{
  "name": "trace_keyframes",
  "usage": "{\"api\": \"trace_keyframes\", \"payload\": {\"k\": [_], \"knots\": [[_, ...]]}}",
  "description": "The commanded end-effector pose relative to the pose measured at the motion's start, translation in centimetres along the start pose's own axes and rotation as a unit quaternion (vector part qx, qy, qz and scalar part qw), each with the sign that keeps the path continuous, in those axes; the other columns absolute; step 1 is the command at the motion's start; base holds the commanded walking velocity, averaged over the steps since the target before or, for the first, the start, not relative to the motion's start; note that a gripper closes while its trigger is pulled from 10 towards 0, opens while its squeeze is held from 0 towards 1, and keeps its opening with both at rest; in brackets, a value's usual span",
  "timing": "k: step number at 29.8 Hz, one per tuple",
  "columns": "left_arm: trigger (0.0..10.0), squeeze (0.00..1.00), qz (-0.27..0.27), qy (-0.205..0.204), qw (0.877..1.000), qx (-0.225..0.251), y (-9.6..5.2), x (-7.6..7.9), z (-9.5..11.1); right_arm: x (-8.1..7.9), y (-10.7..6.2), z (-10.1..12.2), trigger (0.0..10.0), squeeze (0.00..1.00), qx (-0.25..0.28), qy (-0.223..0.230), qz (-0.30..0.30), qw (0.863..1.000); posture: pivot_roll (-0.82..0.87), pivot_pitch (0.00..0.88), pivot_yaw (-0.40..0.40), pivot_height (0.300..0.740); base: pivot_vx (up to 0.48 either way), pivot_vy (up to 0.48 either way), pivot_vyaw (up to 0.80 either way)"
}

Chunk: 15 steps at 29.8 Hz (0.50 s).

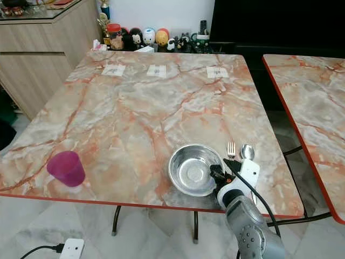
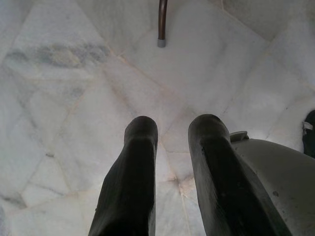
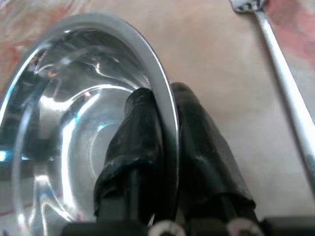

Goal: Setting the table

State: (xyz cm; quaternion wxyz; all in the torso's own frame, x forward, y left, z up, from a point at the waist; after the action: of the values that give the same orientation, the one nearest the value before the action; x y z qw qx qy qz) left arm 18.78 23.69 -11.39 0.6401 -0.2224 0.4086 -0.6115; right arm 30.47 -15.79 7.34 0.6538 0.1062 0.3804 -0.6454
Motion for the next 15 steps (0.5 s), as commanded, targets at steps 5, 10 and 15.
{"api": "trace_keyframes", "payload": {"k": [5, 10, 15], "knots": [[10.0, 0.00, 0.004, 0.001, 1.000, -0.012, -0.2, -0.4, -0.8, 0.2, 0.1, -0.1, 0.0, 0.00, 0.003, 0.004, -0.009, 1.000, -0.02, 0.067, -0.003, 0.740, 0.000, 0.000, 0.00], [10.0, 0.00, 0.006, 0.002, 1.000, -0.013, -0.2, -0.4, -0.9, -0.1, 0.2, 1.8, 0.0, 0.00, 0.068, 0.014, 0.002, 0.998, -0.02, 0.064, 0.005, 0.740, 0.000, 0.000, 0.00], [10.0, 0.00, 0.006, 0.008, 1.000, -0.007, 0.0, -0.3, 0.0, -1.2, 0.3, 4.6, 0.0, 0.00, 0.171, 0.028, 0.032, 0.984, -0.03, 0.021, 0.018, 0.740, 0.000, 0.000, 0.00]]}}
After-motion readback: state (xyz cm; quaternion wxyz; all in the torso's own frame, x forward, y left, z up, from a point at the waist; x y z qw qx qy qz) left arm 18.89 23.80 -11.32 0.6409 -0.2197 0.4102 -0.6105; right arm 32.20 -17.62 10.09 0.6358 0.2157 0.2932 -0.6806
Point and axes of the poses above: a point about 5 cm out from each wrist's last joint towards the gripper, its own y axis pointing out of the wrist towards the gripper, its own z axis along the axis of the wrist's last joint, x = y × z, the point moved 4 cm from there along y, pointing out of the wrist towards the gripper, and after that the axes turned 7 degrees about y, right-handed, at the moved point
